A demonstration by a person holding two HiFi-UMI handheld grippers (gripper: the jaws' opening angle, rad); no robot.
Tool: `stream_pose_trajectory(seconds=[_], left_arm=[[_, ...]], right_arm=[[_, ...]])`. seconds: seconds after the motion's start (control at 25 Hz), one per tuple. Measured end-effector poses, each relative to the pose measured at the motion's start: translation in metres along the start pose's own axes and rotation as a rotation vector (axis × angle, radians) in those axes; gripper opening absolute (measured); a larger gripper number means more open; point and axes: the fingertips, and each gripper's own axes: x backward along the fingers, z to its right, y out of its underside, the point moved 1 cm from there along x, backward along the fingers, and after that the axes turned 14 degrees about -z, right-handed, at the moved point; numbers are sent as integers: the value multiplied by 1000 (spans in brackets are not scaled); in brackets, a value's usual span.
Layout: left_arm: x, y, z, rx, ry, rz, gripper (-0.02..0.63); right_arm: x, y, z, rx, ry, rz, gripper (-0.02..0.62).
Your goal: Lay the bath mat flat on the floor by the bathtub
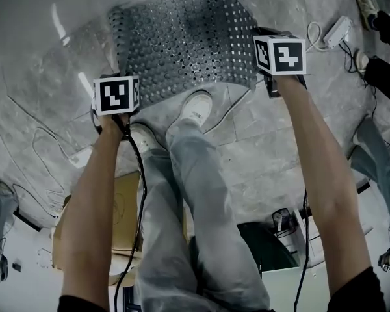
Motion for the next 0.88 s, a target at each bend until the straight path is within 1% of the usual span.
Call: stream_pose_trajectory(seconds=[0.16,0.32,0.48,0.64,0.76,0.88], left_arm=[[-8,1,-1,15,4,-31,63],[-13,2,-4,47,12,-43,75],[-17,7,1,46,23,-52,92],[-19,12,0,88,56,-48,100],[-22,17,2,94,96,-59,139],[-25,23,-4,97,93,-76,152]], right_arm=[[-6,15,9,5,19,-38,31],[-11,27,16,-8,33,-86,31],[-13,40,16,-12,23,-101,31],[-15,49,14,-4,24,-117,32],[-16,52,14,0,19,-125,34],[-18,53,17,-7,24,-132,34]])
